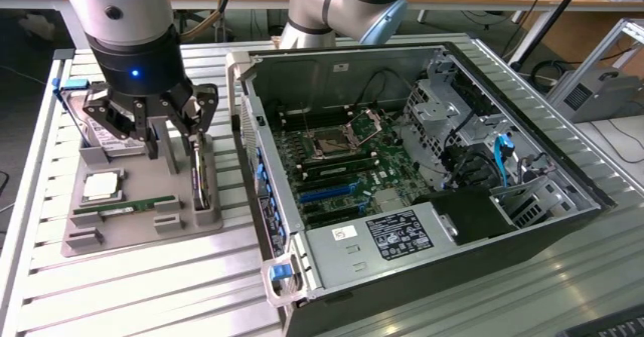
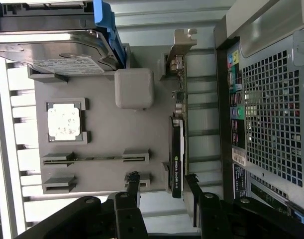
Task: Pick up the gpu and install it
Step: 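Pick up the gpu and move the gpu toward the slot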
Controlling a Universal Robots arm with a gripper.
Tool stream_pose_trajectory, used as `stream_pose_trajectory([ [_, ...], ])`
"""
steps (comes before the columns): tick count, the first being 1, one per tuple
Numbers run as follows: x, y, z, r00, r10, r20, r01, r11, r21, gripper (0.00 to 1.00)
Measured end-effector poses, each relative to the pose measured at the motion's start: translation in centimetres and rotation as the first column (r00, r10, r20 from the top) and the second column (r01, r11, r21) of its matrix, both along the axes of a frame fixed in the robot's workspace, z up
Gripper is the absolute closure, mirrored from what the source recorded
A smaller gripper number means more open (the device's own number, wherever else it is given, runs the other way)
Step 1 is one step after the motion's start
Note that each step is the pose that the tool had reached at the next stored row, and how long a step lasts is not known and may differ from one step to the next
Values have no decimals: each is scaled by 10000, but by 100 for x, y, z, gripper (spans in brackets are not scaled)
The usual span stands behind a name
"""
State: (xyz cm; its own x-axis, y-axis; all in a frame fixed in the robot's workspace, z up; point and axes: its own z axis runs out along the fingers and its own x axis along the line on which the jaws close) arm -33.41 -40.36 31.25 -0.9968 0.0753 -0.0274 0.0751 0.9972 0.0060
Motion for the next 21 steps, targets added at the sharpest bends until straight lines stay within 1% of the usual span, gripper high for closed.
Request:
stream_pose_trajectory([
  [9,0,0,-28,10000,0,0,0,10000,-17,52],
  [21,0,0,-68,10000,0,0,0,10000,-62,52],
])
